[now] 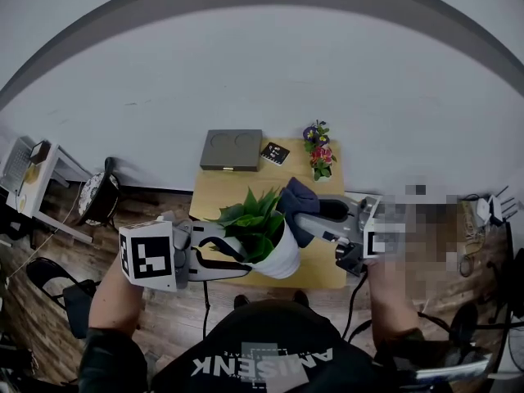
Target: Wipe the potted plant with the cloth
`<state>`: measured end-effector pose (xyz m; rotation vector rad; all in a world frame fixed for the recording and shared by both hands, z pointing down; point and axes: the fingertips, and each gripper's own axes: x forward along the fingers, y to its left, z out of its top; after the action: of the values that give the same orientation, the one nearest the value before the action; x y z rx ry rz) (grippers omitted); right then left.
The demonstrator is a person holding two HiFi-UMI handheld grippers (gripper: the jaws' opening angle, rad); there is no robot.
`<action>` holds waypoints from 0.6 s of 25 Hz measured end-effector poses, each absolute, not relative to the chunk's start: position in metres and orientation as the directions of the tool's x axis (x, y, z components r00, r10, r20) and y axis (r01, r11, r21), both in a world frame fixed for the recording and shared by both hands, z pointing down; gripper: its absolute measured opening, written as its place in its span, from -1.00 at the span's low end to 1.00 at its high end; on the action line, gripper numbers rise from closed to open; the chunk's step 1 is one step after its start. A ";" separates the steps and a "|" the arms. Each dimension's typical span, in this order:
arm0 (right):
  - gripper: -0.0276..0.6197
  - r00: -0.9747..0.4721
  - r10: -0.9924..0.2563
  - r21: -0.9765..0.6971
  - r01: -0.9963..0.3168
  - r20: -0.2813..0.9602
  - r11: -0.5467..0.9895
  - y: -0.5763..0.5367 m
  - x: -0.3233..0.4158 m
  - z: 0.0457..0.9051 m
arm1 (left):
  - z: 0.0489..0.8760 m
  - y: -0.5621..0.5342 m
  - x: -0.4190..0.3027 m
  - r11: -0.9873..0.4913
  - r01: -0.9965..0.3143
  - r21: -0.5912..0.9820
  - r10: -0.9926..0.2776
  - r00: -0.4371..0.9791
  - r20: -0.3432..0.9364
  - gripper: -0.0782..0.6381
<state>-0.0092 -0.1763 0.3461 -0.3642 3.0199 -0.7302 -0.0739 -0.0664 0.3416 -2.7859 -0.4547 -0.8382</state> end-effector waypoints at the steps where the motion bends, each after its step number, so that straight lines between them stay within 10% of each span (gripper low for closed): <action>1: -0.51 -0.975 -0.223 -0.445 -0.211 0.026 0.870 -0.178 -0.010 0.340 | 0.340 -0.064 -0.071 -0.933 0.347 -0.090 0.239 0.789 0.566 -0.74; 15: -0.51 -0.984 -0.004 -0.594 0.105 -0.181 0.797 -0.183 -0.028 0.327 | 0.319 -0.057 -0.069 -0.943 0.310 -0.121 0.198 0.815 0.545 -0.74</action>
<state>-0.0276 -0.1826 0.3271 0.0797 2.8125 -0.9450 -0.0687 -0.0573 0.3190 -2.7949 -0.3953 -0.8065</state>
